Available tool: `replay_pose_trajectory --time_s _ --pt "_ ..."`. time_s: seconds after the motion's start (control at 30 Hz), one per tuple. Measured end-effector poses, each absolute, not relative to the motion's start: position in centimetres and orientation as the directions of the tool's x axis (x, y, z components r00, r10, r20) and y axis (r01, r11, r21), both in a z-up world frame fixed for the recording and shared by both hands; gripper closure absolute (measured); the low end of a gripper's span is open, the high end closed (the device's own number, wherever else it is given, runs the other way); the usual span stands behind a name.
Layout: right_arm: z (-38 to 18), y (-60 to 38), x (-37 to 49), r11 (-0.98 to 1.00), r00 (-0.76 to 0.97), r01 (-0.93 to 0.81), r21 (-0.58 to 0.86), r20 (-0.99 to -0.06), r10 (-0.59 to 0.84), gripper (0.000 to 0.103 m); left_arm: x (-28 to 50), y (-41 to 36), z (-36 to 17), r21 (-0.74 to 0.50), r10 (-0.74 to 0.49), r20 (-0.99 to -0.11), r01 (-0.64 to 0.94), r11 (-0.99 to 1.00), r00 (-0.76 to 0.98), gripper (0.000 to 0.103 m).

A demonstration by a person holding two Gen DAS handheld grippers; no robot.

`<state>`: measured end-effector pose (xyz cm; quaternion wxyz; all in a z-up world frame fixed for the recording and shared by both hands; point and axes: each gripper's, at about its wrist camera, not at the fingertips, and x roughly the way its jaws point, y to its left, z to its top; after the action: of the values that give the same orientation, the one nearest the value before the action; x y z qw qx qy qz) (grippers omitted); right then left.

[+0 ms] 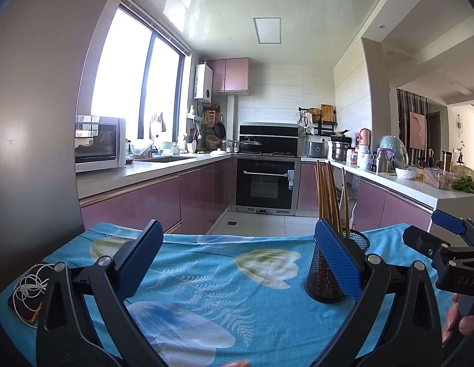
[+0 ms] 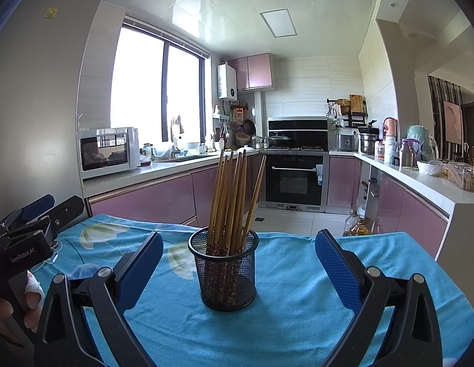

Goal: Organize utensils

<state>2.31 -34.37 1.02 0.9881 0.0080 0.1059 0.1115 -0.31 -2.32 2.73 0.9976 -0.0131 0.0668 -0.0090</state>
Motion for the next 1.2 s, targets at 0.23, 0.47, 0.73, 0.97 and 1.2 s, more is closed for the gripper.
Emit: replay_pose_trajectory --time_s 0.23,0.47,0.73,0.97,1.2 --pt "1.04 -34.39 2.3 0.975 0.953 -0.218 0.04 -0.206 0.222 0.006 -0.33 -2.28 2.7 -0.029 -0.02 -0.133 0.016 0.999 0.991 0.005" --pt "1.11 -34.41 2.3 0.976 0.954 -0.214 0.043 -0.204 0.219 0.006 -0.34 -2.3 2.68 -0.028 -0.019 -0.133 0.015 0.999 0.991 0.005" --pt "1.1 -34.5 2.29 0.976 0.954 -0.215 0.044 -0.204 0.219 0.006 -0.35 -2.32 2.68 -0.028 -0.019 -0.133 0.016 0.999 0.991 0.005" --pt "1.13 -34.59 2.29 0.976 0.954 -0.215 0.044 -0.202 0.22 0.006 -0.35 -2.3 2.66 -0.027 -0.019 -0.133 0.015 1.0 0.991 0.005" --pt "1.11 -34.65 2.24 0.976 0.955 -0.214 0.043 -0.202 0.218 0.006 -0.32 -2.3 2.65 -0.028 -0.019 -0.134 0.016 0.999 0.991 0.005"
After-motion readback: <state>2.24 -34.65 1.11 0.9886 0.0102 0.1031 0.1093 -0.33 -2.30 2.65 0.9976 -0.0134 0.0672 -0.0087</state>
